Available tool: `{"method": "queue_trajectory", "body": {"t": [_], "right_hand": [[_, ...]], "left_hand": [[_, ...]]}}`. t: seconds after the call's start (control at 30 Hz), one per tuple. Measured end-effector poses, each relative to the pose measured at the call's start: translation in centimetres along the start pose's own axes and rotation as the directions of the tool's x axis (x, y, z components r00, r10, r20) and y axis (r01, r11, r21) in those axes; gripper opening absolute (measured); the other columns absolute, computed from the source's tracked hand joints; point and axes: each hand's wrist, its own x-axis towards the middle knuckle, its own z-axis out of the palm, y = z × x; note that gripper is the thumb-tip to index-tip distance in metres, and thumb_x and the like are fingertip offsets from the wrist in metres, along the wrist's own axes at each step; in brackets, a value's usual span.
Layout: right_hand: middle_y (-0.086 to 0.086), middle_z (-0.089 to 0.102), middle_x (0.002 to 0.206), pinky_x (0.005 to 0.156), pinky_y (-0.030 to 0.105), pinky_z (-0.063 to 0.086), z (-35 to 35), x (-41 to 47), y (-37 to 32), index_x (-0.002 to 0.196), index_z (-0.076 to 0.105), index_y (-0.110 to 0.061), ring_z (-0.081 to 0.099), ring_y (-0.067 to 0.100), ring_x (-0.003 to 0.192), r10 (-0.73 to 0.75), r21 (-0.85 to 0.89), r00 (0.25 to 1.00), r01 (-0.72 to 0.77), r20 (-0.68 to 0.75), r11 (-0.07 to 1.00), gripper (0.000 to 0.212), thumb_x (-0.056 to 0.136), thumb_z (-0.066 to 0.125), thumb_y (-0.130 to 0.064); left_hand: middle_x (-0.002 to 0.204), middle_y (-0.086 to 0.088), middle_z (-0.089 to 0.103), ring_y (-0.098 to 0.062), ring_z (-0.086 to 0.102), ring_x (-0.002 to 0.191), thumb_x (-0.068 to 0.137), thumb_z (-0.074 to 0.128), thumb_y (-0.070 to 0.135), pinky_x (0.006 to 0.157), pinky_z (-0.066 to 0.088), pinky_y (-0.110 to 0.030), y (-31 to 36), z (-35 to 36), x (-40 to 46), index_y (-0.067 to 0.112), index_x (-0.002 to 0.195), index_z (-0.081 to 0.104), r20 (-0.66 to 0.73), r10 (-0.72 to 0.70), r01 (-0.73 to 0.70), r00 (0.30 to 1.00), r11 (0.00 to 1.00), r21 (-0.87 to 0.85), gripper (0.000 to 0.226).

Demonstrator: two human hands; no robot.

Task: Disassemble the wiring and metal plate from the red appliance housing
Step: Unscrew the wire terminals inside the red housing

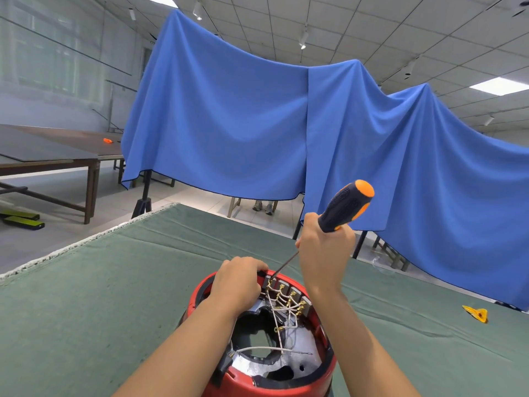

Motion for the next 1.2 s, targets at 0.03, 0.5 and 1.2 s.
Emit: {"method": "queue_trajectory", "body": {"t": [0.03, 0.5, 1.2], "right_hand": [[0.028, 0.038, 0.050, 0.045, 0.043, 0.038, 0.2, 0.3, 0.0, 0.059, 0.036, 0.010, 0.033, 0.024, 0.047, 0.012, 0.010, 1.000, -0.012, 0.005, 1.000, 0.037, 0.067, 0.048, -0.023], [0.001, 0.035, 0.046, 0.049, 0.029, 0.031, 2.7, 4.9, 1.1, 0.053, 0.030, -0.014, 0.037, 0.023, 0.048, 0.164, -0.110, 0.986, -0.163, 0.002, 0.980, 0.032, 0.076, 0.051, -0.019], [-0.003, 0.042, 0.033, 0.035, 0.011, 0.031, -1.0, 1.6, 0.9, 0.055, 0.046, 0.010, 0.036, 0.005, 0.031, 0.115, 0.104, 0.991, -0.107, -0.069, 0.989, 0.032, 0.066, 0.048, -0.019]], "left_hand": [[0.127, 0.003, 0.060, -0.024, 0.048, 0.117, 0.085, 0.045, 0.001, 0.101, 0.038, -0.034, 0.0, 0.0, 0.0, 0.031, 0.128, 0.056, 0.004, -0.004, 0.004, 1.000, 1.000, -0.002, 0.054], [0.121, 0.003, 0.064, -0.024, 0.051, 0.115, 0.080, 0.044, 0.000, 0.099, 0.041, -0.034, -0.4, 0.2, 0.2, 0.033, 0.124, 0.059, -0.010, 0.002, -0.003, 1.000, 1.000, -0.029, 0.057], [0.120, 0.004, 0.064, -0.023, 0.050, 0.115, 0.081, 0.045, 0.001, 0.097, 0.044, -0.035, -0.4, 0.4, 0.4, 0.034, 0.123, 0.060, -0.012, -0.018, 0.018, 1.000, 0.999, -0.043, 0.055]]}}
